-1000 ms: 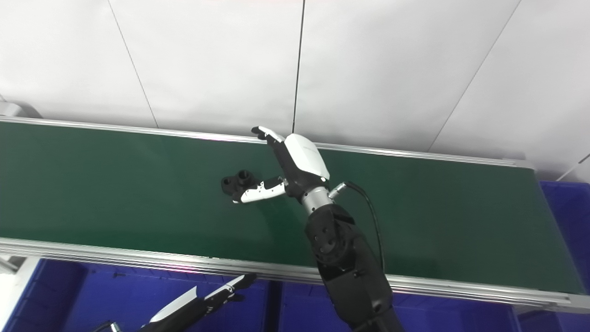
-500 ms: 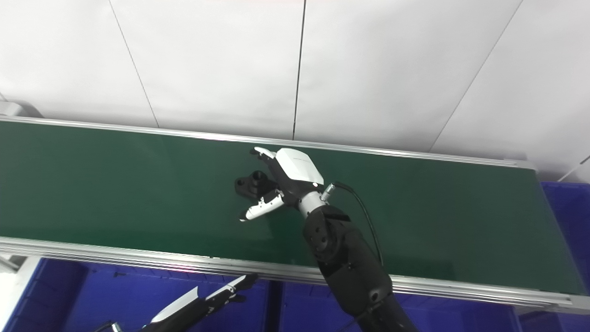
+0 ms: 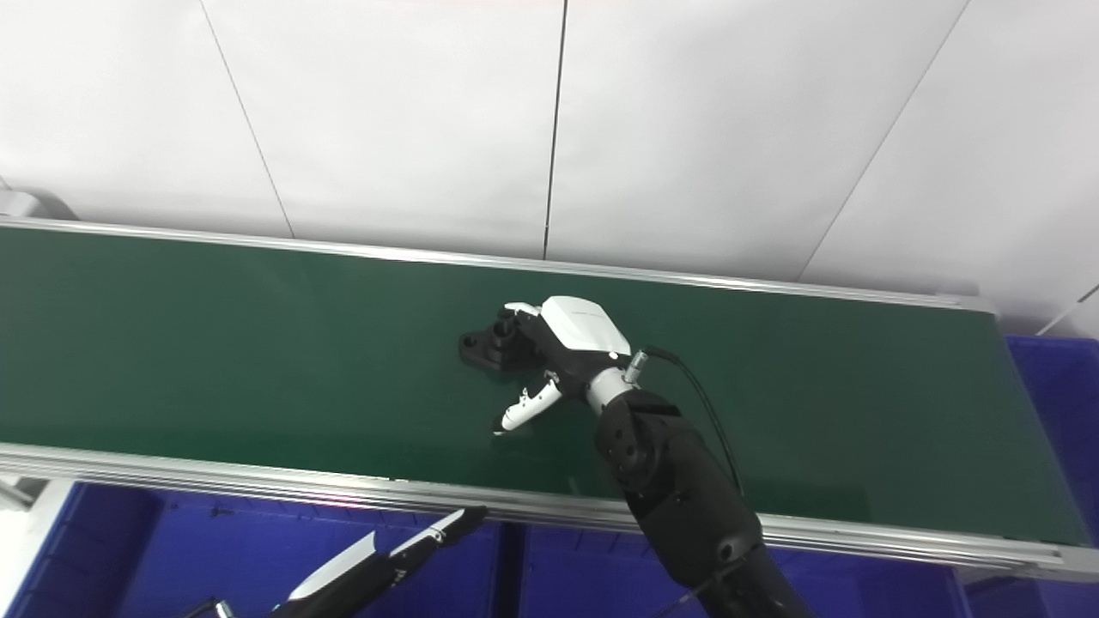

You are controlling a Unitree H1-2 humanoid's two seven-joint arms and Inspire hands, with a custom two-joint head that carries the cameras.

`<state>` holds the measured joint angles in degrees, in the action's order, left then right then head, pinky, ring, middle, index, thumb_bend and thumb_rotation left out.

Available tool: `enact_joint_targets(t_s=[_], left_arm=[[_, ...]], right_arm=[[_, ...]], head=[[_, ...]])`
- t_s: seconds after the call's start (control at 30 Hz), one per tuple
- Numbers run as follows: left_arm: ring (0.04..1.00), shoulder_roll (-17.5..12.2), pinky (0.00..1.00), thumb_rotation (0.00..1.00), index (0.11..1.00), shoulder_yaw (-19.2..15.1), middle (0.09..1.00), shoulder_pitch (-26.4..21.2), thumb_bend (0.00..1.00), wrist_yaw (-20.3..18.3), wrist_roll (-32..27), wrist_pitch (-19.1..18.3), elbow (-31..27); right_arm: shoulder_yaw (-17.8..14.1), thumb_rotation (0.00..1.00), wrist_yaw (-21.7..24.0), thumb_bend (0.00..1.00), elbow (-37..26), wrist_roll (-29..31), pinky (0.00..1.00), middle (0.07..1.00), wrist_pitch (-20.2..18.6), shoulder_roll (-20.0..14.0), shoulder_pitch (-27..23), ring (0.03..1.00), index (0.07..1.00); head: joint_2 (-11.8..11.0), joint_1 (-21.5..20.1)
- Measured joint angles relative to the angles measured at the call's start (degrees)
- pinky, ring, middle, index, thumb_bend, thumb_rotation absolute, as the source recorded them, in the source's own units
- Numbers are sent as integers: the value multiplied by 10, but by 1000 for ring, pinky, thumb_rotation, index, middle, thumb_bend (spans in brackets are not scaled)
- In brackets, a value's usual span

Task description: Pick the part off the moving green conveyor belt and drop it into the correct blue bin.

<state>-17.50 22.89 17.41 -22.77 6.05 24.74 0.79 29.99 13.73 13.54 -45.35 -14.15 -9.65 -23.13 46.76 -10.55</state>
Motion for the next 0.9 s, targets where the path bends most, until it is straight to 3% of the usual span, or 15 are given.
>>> enact_joint_targets(t_s=[0.07,0.13,0.17,0.27,0.37,0.47,0.53,0.57,0.6,0.67,0.73,0.9], left_arm=[[1000,0,999,416,1000,0,1000,1,981,0,0,0,-1],[1000,0,1000,414,1000,0,1000,1,972,0,0,0,-2],[1000,0,1000,414,1000,0,1000,1,972,0,0,-1,-3],[1000,0,1000,422,1000,-1,1000,2,977,-2,0,-7,-14],[1000,1,1000,423,1000,-1,1000,2,976,-2,-4,-8,-20],[1000,2,985,428,1000,-1,1000,3,979,-2,-6,-8,-20],[1000,2,987,425,1000,-2,1000,3,973,-2,-6,-9,-22],[1000,2,987,426,1000,-2,1000,3,973,-2,-6,-9,-23],[1000,2,987,427,1000,-3,1000,3,973,-2,-6,-9,-24],[1000,2,988,436,1000,-3,1000,3,975,-2,-6,-9,-25],[1000,3,983,442,1000,-3,1000,3,970,-2,-6,-9,-27],[1000,3,949,426,1000,-5,1000,2,973,-2,-7,-10,-30]], right_arm=[[-1,190,-5,827,2,-1,676,816,0,-1,0,768,851],[-6,145,-8,757,4,-1,540,776,0,-2,-2,662,842],[-6,143,-8,751,3,-1,530,769,0,-3,-4,653,841],[-5,155,-8,710,-1,-2,302,498,0,-10,-6,377,812],[1,43,-4,671,-5,-3,192,344,0,-12,-3,244,749],[9,6,-12,645,-10,-7,181,332,1,-13,7,237,686],[14,97,-16,533,-13,-8,193,352,2,-13,14,256,535],[16,49,-23,528,-14,-10,198,411,2,-13,17,265,514],[19,25,-30,525,-15,-13,200,441,2,-14,18,270,503],[25,5,-33,516,-16,-17,261,502,2,-14,18,379,494],[29,0,-39,508,-17,-21,304,485,2,-15,18,377,545],[45,0,-58,502,-16,-40,265,475,6,-18,21,358,561]], head=[[2,1],[7,3],[7,3],[11,4],[15,6],[17,7],[19,8],[20,8],[20,8],[23,7],[24,6],[26,5]])
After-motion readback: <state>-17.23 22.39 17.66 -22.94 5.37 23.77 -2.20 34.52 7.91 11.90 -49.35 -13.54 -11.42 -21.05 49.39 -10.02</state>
